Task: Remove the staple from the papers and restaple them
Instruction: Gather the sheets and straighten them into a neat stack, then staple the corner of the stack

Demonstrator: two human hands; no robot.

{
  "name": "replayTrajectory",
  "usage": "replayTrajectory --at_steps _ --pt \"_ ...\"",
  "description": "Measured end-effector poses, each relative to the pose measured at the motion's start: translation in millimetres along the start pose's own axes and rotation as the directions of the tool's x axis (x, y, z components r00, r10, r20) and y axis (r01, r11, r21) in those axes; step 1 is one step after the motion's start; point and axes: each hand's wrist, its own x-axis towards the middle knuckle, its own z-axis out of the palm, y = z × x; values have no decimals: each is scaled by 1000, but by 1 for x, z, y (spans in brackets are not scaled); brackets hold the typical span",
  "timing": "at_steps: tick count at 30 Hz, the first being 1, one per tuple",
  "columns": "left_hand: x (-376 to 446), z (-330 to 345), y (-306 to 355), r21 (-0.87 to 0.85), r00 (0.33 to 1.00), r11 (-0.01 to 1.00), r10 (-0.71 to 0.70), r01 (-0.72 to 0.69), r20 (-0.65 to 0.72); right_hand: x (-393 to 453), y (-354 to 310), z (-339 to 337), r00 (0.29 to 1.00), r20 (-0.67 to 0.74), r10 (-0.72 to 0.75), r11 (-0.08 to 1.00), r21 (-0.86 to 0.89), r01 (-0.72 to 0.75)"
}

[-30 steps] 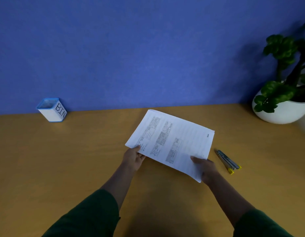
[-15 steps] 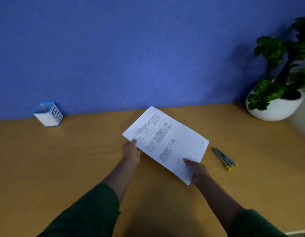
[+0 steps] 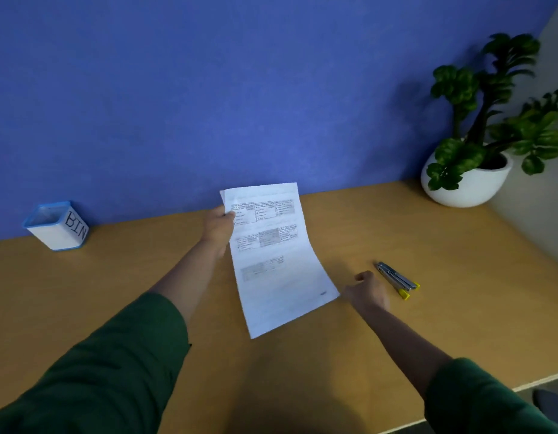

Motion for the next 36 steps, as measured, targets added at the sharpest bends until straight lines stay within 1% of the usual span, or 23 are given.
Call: replayTrajectory --at_steps 3,5,8,11,15,17,19,21,24,26,27,29,30,33,34,36 --pt "14 3 9 167 990 984 45 -67 131 9 8 -16 992 -108 -69 992 -111 56" --pt "17 9 14 270 975 955 70 -127 209 14 15 -28 982 -165 -88 979 -197 55" --pt "16 23 18 369 952 907 96 -204 290 23 25 -47 981 -178 -73 941 -339 8" --pt "13 42 20 395 932 890 84 -230 353 37 33 -60 993 -114 -22 911 -411 -27" --pt "5 65 18 398 907 879 84 -262 412 51 40 -68 999 3 52 898 -438 -45" --pt "1 79 17 436 895 853 77 -287 439 59 44 -71 998 51 35 897 -442 -9" --pt "0 90 16 483 891 827 46 -288 452 66 45 -74 996 94 -7 870 -489 53" --pt "-3 101 17 522 902 815 5 -253 431 73 44 -80 988 147 -42 837 -534 115" --pt "-8 113 18 584 910 775 -27 -242 413 87 40 -91 971 236 -49 842 -513 168" --pt "-13 119 18 619 909 748 -52 -239 413 96 36 -100 963 251 -94 878 -436 199" --pt "-16 120 19 631 910 741 -67 -230 410 101 34 -106 961 239 -138 909 -356 219" --pt "-24 122 20 639 909 743 -102 -200 404 112 27 -119 949 209 -236 953 -138 268" --pt "-29 122 20 644 906 743 -125 -185 404 117 22 -125 938 198 -284 955 -32 296" --pt "-41 120 19 669 890 725 -184 -165 418 124 6 -133 898 160 -411 895 257 364" --pt "-45 120 19 675 885 720 -197 -161 421 124 0 -133 886 158 -436 860 364 358" --pt "-51 118 21 687 877 708 -214 -165 431 122 -11 -132 868 188 -461 755 597 271"
